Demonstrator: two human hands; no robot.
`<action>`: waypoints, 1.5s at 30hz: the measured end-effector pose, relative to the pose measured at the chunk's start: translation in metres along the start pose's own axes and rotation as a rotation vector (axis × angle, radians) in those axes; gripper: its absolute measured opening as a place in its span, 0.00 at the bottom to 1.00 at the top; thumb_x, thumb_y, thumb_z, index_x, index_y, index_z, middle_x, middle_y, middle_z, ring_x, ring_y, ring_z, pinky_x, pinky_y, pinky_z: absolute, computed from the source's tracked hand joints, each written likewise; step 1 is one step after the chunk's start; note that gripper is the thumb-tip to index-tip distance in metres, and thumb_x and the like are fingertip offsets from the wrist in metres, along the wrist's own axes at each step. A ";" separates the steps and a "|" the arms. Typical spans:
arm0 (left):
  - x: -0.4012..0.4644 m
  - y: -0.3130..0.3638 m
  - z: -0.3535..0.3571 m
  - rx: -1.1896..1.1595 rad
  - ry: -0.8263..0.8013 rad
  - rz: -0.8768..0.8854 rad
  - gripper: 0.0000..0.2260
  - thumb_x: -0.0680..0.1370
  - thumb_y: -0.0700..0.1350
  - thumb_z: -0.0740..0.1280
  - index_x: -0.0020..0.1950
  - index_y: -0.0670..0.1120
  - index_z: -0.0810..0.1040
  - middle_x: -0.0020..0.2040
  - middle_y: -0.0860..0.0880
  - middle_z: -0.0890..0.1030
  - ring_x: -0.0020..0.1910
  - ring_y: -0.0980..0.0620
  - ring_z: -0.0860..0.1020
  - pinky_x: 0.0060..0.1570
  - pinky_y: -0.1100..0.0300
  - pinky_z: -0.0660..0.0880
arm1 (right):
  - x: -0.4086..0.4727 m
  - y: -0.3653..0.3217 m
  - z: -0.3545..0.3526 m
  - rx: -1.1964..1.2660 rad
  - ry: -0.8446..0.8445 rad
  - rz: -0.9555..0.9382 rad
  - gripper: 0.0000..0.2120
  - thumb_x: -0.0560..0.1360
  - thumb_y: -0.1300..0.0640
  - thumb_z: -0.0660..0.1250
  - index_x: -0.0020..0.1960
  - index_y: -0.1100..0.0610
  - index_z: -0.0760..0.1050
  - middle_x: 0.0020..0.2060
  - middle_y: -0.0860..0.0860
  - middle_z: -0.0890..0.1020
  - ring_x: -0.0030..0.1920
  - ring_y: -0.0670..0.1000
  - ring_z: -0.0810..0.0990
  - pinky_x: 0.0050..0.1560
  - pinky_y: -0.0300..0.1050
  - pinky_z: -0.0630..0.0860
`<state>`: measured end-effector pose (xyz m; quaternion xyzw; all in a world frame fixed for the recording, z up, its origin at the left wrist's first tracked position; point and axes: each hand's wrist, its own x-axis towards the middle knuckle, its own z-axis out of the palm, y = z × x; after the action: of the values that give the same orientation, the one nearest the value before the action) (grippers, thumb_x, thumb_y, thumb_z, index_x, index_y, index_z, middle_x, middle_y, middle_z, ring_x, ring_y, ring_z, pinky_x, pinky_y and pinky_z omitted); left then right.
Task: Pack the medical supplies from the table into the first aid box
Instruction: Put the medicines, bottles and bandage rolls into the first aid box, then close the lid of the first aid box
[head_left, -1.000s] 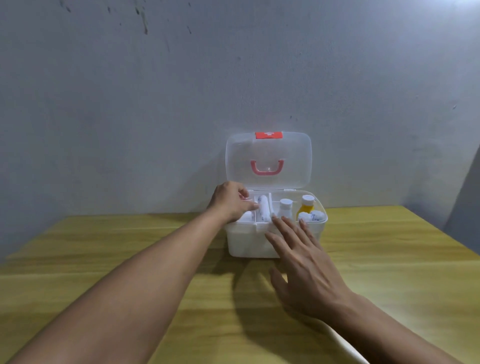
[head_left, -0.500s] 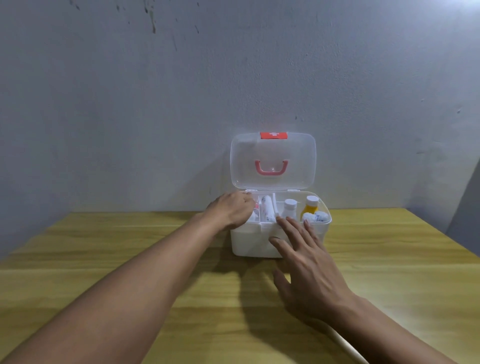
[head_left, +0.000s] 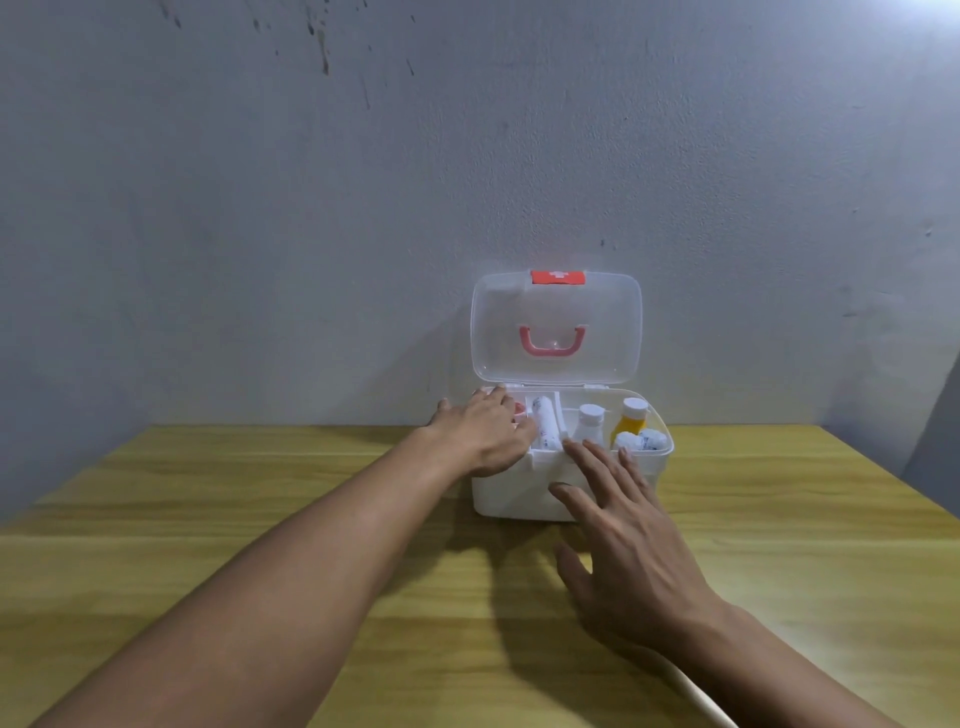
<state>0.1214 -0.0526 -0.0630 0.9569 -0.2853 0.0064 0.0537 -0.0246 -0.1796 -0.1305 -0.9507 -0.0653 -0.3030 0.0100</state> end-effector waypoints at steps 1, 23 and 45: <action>0.001 -0.001 0.000 -0.022 0.001 0.005 0.31 0.77 0.60 0.43 0.76 0.46 0.58 0.79 0.47 0.54 0.78 0.48 0.53 0.72 0.35 0.53 | 0.000 0.001 0.000 0.000 0.000 0.001 0.22 0.62 0.53 0.70 0.56 0.55 0.77 0.71 0.60 0.69 0.73 0.59 0.65 0.72 0.60 0.61; 0.008 0.000 0.006 -0.049 0.004 -0.038 0.33 0.78 0.65 0.43 0.78 0.48 0.50 0.80 0.48 0.45 0.79 0.50 0.45 0.75 0.40 0.45 | 0.207 0.073 -0.023 -0.021 0.053 0.195 0.27 0.73 0.53 0.66 0.69 0.57 0.64 0.68 0.57 0.70 0.67 0.58 0.67 0.67 0.58 0.64; -0.043 -0.009 0.001 -0.419 0.629 0.145 0.30 0.76 0.56 0.50 0.76 0.44 0.61 0.79 0.48 0.55 0.78 0.53 0.54 0.75 0.49 0.53 | 0.049 0.040 -0.050 -0.109 -0.007 -0.106 0.28 0.72 0.42 0.66 0.66 0.58 0.72 0.65 0.57 0.75 0.61 0.59 0.75 0.60 0.53 0.72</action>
<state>0.0907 -0.0216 -0.0664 0.8539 -0.3168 0.2451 0.3323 -0.0089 -0.2161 -0.0606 -0.9461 -0.0991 -0.3028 -0.0581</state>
